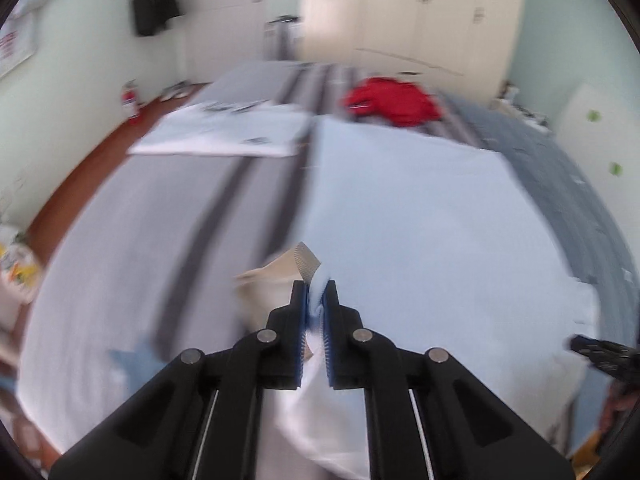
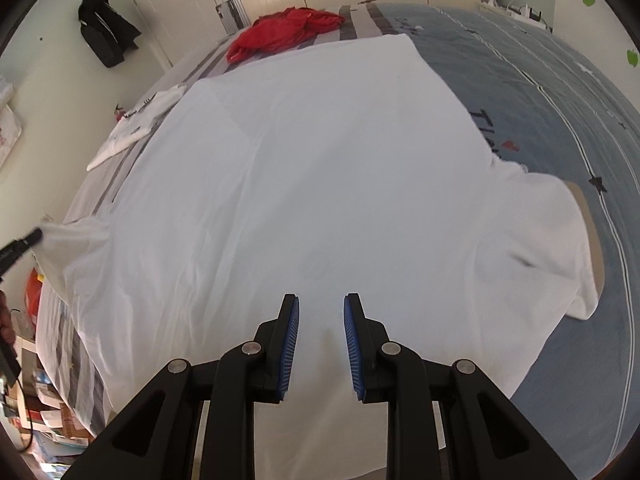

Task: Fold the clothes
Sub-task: 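Lay the garment flat and open both grippers to release it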

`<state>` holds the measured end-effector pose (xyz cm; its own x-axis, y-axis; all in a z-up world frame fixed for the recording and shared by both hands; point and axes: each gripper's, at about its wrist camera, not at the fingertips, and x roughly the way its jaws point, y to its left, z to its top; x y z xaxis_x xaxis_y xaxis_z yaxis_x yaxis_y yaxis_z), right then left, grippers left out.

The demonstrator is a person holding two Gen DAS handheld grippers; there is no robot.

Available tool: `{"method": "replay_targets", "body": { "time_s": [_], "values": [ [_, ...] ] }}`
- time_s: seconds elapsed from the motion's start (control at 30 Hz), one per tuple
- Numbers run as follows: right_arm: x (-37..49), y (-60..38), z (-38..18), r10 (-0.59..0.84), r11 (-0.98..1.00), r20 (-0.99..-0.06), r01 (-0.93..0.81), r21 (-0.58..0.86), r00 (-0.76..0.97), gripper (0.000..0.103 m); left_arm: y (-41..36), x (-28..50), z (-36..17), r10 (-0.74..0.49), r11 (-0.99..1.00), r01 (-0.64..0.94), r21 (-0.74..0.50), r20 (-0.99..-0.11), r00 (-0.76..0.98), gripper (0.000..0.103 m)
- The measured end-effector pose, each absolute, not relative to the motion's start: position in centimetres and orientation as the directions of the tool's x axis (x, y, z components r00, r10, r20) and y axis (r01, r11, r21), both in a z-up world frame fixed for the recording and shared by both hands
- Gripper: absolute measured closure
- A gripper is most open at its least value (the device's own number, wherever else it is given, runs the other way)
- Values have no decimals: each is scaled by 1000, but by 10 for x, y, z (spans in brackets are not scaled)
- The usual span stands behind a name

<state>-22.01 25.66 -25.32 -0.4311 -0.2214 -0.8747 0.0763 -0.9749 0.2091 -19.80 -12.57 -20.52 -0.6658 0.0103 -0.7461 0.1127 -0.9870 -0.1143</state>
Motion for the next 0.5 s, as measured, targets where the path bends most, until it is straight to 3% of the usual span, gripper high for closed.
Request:
{"method": "replay_targets", "body": {
  "time_s": [0.13,0.23,0.37,0.43,0.5],
  "values": [
    [-220,263,-250,-236,-971,-877,79,224,-419,82,-49,-217,-224,139,-985,-6,-174,-767,-626,95],
    [-220,265,-249,-246,-969,-878,84,232,-411,82,-15,-227,-251,269,-954,-28,-299,-808,-524,72],
    [-222,257,-252,-278,-961,-875,112,255,-397,82,-7,-202,-248,391,-907,-60,-417,-779,-490,60],
    [-222,250,-254,-297,-955,-872,136,265,-389,82,-14,-187,-239,361,-923,-86,-375,-768,-529,50],
    [-222,240,-257,-309,-950,-869,160,267,-386,82,-34,-184,-241,308,-940,-46,-338,-782,-542,48]
  ]
}}
